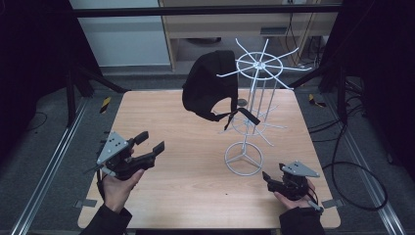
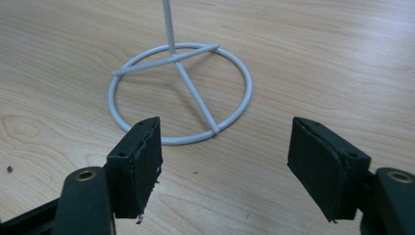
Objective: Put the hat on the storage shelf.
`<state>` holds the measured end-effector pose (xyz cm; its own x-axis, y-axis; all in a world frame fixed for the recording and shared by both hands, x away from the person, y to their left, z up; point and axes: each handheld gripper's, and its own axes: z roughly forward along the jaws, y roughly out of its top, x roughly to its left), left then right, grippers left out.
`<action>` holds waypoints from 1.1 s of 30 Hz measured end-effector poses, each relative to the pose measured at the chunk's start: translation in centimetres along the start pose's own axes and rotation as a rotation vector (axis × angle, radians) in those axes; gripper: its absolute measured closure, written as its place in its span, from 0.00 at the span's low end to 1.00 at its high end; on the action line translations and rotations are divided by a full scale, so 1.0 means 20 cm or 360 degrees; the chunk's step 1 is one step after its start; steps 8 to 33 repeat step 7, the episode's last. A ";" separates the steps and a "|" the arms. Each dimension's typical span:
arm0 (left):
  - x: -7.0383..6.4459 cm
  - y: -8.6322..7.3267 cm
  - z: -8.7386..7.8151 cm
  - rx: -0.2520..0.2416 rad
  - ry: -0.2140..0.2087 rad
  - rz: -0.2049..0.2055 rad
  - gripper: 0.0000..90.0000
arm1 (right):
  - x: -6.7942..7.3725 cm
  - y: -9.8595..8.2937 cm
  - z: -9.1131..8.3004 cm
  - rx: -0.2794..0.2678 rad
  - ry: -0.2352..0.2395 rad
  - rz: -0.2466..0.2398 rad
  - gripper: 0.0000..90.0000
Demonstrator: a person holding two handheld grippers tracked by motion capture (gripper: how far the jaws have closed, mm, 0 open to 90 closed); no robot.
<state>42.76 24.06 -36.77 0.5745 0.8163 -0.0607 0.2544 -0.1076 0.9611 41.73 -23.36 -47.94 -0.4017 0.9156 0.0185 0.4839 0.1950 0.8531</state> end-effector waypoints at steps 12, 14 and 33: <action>0.15 -0.31 0.02 0.0255 0.0148 -0.0085 0.32 | -0.03 -0.01 0.00 0.0003 -0.0023 0.0036 0.26; 0.15 -0.31 0.02 0.0255 0.0148 -0.0085 0.32 | -0.03 -0.01 0.00 0.0003 -0.0023 0.0036 0.26; 0.15 -0.31 0.02 0.0255 0.0148 -0.0085 0.32 | -0.03 -0.01 0.00 0.0003 -0.0023 0.0036 0.26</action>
